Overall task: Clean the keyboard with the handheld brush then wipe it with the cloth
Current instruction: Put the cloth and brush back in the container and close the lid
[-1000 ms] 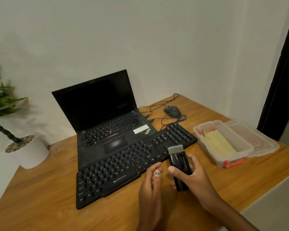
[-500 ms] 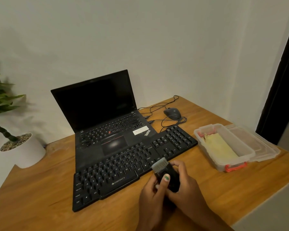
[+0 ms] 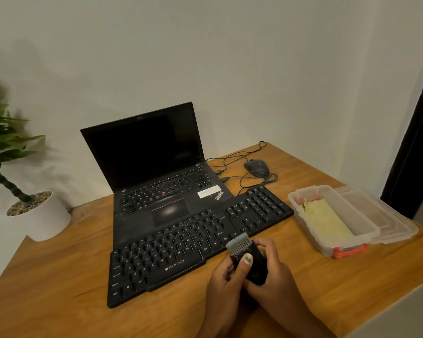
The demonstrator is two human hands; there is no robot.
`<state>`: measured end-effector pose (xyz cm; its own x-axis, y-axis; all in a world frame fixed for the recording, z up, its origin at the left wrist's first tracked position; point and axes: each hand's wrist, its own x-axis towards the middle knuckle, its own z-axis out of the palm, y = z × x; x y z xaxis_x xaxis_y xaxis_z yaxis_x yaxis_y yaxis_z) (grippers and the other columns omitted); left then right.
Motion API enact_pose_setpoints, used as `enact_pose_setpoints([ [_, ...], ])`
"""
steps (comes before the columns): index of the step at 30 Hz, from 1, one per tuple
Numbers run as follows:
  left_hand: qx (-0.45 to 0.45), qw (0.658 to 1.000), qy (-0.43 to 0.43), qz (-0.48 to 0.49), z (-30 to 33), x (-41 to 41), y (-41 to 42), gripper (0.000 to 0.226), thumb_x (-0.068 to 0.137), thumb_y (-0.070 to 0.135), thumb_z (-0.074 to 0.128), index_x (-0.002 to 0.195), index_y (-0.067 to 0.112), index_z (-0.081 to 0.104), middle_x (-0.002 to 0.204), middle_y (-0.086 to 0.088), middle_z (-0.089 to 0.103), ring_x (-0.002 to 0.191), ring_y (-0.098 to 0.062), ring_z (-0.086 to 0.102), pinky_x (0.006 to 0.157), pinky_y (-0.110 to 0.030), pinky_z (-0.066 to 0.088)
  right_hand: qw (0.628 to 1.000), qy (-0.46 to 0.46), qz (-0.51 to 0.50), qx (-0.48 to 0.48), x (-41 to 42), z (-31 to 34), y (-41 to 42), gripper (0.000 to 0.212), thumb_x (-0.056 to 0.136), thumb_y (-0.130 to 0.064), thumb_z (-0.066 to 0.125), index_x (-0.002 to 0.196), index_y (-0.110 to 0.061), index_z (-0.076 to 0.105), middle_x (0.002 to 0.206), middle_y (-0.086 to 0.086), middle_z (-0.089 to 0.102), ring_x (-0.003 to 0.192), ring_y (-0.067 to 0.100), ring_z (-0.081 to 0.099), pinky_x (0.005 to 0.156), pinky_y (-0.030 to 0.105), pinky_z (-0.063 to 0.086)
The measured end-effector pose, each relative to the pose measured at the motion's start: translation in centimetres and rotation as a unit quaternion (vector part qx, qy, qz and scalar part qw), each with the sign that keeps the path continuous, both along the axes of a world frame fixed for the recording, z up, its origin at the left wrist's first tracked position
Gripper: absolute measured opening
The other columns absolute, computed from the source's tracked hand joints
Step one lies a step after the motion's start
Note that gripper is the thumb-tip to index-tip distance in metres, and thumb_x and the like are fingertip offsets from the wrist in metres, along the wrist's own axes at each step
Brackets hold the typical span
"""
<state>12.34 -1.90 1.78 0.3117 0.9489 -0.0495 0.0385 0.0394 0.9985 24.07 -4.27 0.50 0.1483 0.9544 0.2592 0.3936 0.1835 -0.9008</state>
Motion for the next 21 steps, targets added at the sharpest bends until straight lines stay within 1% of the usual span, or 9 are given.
enact_pose_setpoints([
  [2,-0.003,1.000,-0.004,-0.009,0.26,0.01,0.11,0.049,0.079,0.055,0.068,0.114,0.022,0.066,0.106,-0.002,0.072,0.102,-0.019,0.067,0.091,-0.042,0.053,1.000,0.003,0.000,-0.002,0.12,-0.21,0.07,0.053,0.076,-0.030,0.073,0.115,-0.033,0.037,0.092,-0.005,0.066,0.084,0.008,0.067,0.064,0.029,0.058],
  [4,-0.006,1.000,-0.004,-0.019,0.40,-0.05,0.22,0.050,0.077,0.052,0.067,0.116,0.020,0.066,0.108,-0.004,0.071,0.103,-0.021,0.067,0.093,-0.044,0.052,1.000,0.005,-0.002,-0.003,0.20,-0.25,0.12,0.053,0.077,-0.021,0.074,0.113,-0.033,0.038,0.093,-0.004,0.066,0.086,0.007,0.067,0.065,0.028,0.058],
  [6,-0.007,1.000,-0.001,-0.029,0.50,-0.06,0.26,0.053,0.076,0.052,0.066,0.116,0.019,0.066,0.110,-0.006,0.070,0.105,-0.022,0.066,0.094,-0.046,0.051,1.000,0.009,-0.003,-0.006,0.23,-0.22,0.18,0.053,0.078,-0.016,0.074,0.112,-0.033,0.038,0.094,-0.003,0.065,0.087,0.006,0.066,0.067,0.029,0.058],
  [10,-0.013,0.999,0.003,-0.033,0.42,0.30,0.37,0.051,0.075,0.052,0.067,0.116,0.022,0.067,0.110,-0.004,0.071,0.106,-0.020,0.066,0.096,-0.047,0.050,0.999,0.029,-0.014,-0.008,0.38,-0.38,0.21,0.054,0.078,-0.009,0.072,0.115,-0.030,0.039,0.098,-0.004,0.065,0.087,0.009,0.067,0.069,0.036,0.059],
  [12,-0.018,0.999,-0.003,-0.032,0.34,0.55,0.34,0.052,0.073,0.052,0.068,0.116,0.022,0.067,0.110,-0.004,0.071,0.106,-0.020,0.066,0.096,-0.046,0.050,0.999,0.035,-0.019,-0.004,0.40,-0.43,0.22,0.054,0.078,-0.007,0.072,0.114,-0.029,0.039,0.097,-0.003,0.065,0.086,0.009,0.067,0.069,0.036,0.058],
  [16,-0.028,0.999,-0.010,-0.038,0.29,0.66,0.21,0.048,0.073,0.048,0.068,0.114,0.026,0.068,0.110,-0.003,0.071,0.106,-0.020,0.066,0.095,-0.045,0.050,0.999,0.044,-0.021,-0.001,0.29,-0.36,0.19,0.055,0.078,-0.007,0.074,0.113,-0.032,0.039,0.096,-0.005,0.064,0.086,0.006,0.066,0.068,0.031,0.058],
  [21,-0.033,0.998,-0.014,-0.048,0.29,0.68,0.19,0.033,0.081,0.035,0.066,0.114,0.027,0.069,0.111,-0.004,0.070,0.106,-0.020,0.066,0.092,-0.041,0.053,0.998,0.067,-0.019,0.005,0.27,-0.08,0.11,0.054,0.077,-0.007,0.076,0.111,-0.028,0.040,0.095,-0.005,0.064,0.086,0.003,0.065,0.065,0.022,0.055],
])
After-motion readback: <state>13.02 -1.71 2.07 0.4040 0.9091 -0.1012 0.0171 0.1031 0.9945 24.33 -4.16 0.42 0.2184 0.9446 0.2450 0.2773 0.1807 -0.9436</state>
